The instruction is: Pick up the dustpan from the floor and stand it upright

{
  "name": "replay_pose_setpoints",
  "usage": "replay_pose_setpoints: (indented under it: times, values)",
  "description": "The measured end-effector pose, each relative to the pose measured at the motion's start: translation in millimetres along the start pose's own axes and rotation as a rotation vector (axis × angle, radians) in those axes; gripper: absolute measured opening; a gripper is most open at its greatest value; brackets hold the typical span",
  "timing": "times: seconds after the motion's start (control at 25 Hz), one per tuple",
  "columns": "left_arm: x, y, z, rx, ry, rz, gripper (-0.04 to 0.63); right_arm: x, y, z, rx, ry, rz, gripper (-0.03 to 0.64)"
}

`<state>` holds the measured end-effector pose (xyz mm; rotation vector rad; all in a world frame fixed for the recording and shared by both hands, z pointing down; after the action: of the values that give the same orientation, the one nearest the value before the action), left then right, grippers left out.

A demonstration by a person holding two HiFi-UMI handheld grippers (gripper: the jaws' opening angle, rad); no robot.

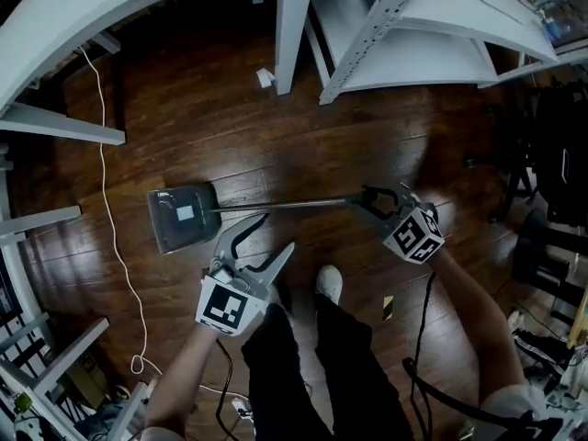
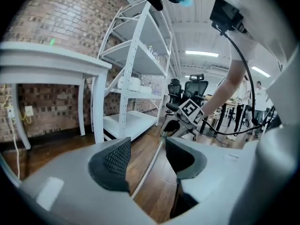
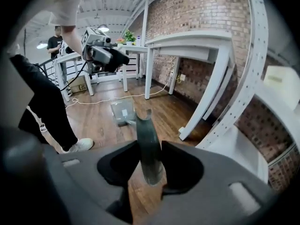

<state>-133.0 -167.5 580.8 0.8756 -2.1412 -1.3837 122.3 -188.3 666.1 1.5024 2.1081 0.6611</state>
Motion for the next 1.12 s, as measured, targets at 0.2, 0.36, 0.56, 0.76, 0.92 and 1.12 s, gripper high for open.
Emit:
replay_pose_setpoints:
  times: [0.2,0.36,0.56,0.76,0.92,1.12]
  values:
    - [-22.7,-70.9,49.8,-0.023,-0.033,0.060,0.242,4.2,-80.2,70.2,0.030,0.053,0.044,0.129]
    - [-26.0,-115.3,82.1,-0.045,-0.110,0.173,0.242,11.4,-134.4,101.8,0.081,0.085,0.132,0.130]
    - [-40.1,-146.4,112.3,-0.034,-0.125,0.224,0.242,31.5,-179.8,114.8,0.123,0.068,0.239,0.129]
    - [-36.2,-167.1,147.3,-0.041,-0.146,0.204,0.242,60.5,-206.8,107.8,0.169,0.014,0.265,0.134]
    - [-22.4,-187.3,170.8,-0.072,-0.168,0.190,0.242,75.2,-230.4,116.3,0.085,0.027,0.172,0.135]
    - [-34.3,-216.1,204.3,-0.097,-0.197,0.194,0.242,113.0,-245.2,165.3,-0.009,0.086,0.118,0.149]
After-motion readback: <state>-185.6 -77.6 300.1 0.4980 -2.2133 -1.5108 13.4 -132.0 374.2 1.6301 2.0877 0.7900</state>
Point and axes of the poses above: the fingertips, and each gripper's own axes: z backward along the fingers, x to its left, y out of its underside, the point moved 7 cm from there along z, backward along the fingers, and after that the axes turned 15 degrees about -y, right-handed, at the moved point
